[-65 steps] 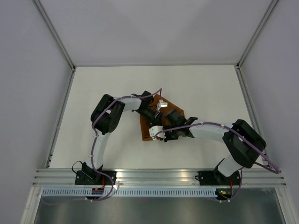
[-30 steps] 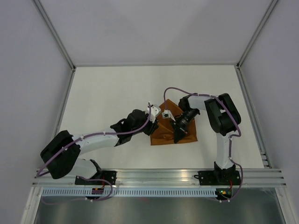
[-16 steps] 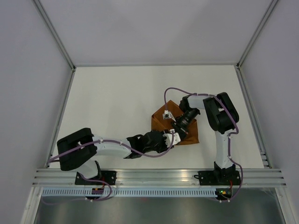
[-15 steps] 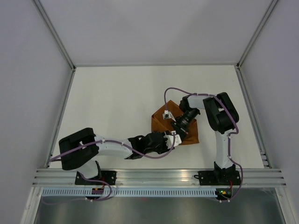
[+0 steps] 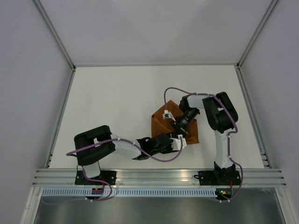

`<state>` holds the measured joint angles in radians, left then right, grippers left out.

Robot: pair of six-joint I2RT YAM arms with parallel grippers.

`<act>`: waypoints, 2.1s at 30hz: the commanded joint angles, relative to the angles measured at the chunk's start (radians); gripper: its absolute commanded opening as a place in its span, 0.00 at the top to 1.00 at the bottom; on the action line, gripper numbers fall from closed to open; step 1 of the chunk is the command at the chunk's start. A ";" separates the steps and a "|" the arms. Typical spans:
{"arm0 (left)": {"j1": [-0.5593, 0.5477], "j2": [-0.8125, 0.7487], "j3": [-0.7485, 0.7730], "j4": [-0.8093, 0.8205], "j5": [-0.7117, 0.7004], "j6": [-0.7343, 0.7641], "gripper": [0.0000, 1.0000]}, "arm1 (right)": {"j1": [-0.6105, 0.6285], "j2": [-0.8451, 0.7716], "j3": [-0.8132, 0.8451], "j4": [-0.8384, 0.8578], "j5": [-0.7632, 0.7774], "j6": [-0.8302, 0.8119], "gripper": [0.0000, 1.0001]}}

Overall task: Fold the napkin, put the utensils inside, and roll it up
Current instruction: Roll the napkin with the utensil

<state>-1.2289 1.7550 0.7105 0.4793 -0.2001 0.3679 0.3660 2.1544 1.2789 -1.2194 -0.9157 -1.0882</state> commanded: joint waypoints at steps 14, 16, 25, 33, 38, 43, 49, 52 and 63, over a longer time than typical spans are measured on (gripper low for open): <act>0.000 0.109 0.125 -0.218 0.145 0.022 0.86 | -0.007 0.042 0.016 0.112 0.126 -0.038 0.82; 0.009 0.113 0.141 -0.244 0.183 0.006 0.96 | -0.007 0.032 0.011 0.124 0.127 -0.029 0.81; 0.091 0.113 0.179 -0.353 0.430 -0.073 0.98 | -0.025 -0.094 -0.001 0.214 0.132 0.065 0.63; 0.204 0.149 0.222 -0.404 0.660 -0.151 0.98 | -0.078 -0.215 -0.030 0.343 0.130 0.224 0.55; 0.290 0.217 0.283 -0.468 0.873 -0.193 0.98 | -0.134 -0.313 -0.078 0.463 0.135 0.303 0.56; 0.351 0.305 0.383 -0.585 1.022 -0.236 0.98 | -0.173 -0.422 -0.173 0.562 0.158 0.318 0.55; 0.397 0.383 0.484 -0.694 1.084 -0.299 0.98 | -0.174 -0.586 -0.331 0.668 0.207 0.300 0.54; 0.402 0.419 0.538 -0.755 1.091 -0.323 0.98 | -0.171 -0.657 -0.398 0.693 0.204 0.263 0.53; 0.410 0.466 0.659 -0.857 1.062 -0.399 0.98 | -0.128 -0.806 -0.547 0.851 0.325 0.344 0.49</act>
<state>-0.8257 2.1689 1.3476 -0.2775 0.9760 0.0113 0.2398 1.3735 0.7403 -0.4839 -0.6369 -0.7948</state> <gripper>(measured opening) 0.197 0.510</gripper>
